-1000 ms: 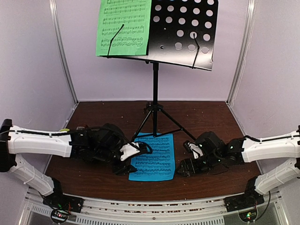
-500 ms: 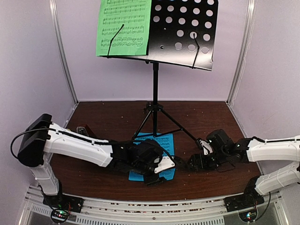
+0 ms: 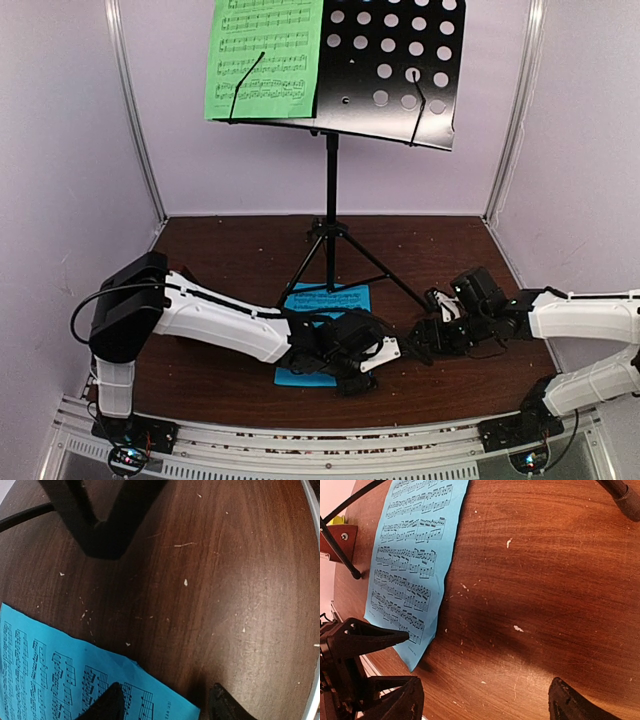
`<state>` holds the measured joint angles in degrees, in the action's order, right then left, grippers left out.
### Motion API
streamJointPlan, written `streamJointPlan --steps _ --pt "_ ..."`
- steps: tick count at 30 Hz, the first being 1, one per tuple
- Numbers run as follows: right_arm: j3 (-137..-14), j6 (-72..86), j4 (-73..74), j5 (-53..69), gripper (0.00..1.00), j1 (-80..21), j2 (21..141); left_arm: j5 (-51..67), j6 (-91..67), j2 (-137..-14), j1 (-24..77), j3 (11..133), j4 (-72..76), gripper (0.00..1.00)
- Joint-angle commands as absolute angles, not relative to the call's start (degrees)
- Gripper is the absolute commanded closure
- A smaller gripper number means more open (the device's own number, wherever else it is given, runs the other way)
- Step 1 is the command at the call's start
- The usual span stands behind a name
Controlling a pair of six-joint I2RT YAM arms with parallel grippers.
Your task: Set up the instrument practice props
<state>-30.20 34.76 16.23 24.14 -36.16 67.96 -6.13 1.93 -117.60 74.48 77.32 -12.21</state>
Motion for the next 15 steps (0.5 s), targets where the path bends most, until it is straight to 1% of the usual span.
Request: streamJointPlan --steps 1,3,5,12,14,15 --pt "-31.73 32.54 16.59 26.13 0.13 -35.34 68.54 -7.61 1.17 -119.35 74.84 79.94 -13.94 0.44" --pt "-31.89 31.96 16.87 26.26 0.14 -35.21 68.72 -9.39 0.56 -119.4 74.88 80.08 -15.01 0.57" --pt "-31.81 31.63 17.04 26.41 0.14 -35.08 68.67 -11.24 -0.02 -119.08 74.84 79.78 -15.55 0.68" --pt "-32.15 31.15 16.91 27.31 0.15 -34.81 69.2 -11.89 0.5 -117.66 74.73 80.12 -16.19 0.9" --pt "-32.4 31.08 16.9 27.33 0.15 -34.8 69.41 -11.05 0.62 -116.9 74.66 79.62 -15.38 1.0" --pt "-32.42 31.15 16.66 27.33 0.16 -34.8 69.53 -10.82 0.4 -116.43 74.7 79.32 -14.93 1.0"
